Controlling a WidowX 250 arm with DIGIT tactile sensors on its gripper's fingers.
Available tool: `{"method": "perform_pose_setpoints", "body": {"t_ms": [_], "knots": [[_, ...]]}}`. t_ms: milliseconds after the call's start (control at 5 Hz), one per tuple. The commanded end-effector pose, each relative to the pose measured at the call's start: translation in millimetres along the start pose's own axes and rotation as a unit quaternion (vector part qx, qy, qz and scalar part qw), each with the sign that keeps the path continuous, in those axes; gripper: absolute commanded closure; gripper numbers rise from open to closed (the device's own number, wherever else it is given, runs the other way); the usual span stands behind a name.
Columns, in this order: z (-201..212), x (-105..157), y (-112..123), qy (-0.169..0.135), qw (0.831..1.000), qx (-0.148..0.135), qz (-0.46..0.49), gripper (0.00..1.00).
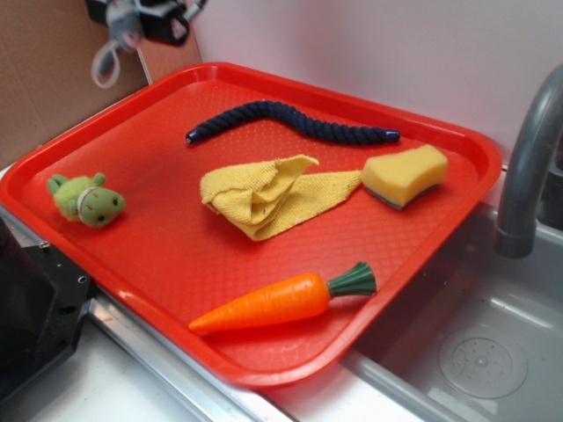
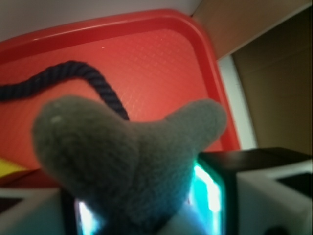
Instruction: Grab the gray animal.
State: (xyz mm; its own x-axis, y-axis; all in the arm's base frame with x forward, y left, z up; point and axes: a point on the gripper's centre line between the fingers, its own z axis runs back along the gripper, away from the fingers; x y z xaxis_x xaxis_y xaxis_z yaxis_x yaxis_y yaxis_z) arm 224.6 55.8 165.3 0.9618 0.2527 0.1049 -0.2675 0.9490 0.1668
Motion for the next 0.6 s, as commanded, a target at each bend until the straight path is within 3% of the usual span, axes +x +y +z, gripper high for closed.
{"method": "perform_pose_setpoints", "body": {"t_ms": [0,400], "knots": [[44.7,-8.8,-10.6,-0.048,0.987,-0.005,-0.155,1.00],[33.2,-5.4,-4.6,-0.011,0.986,-0.030,-0.165,1.00]]}}
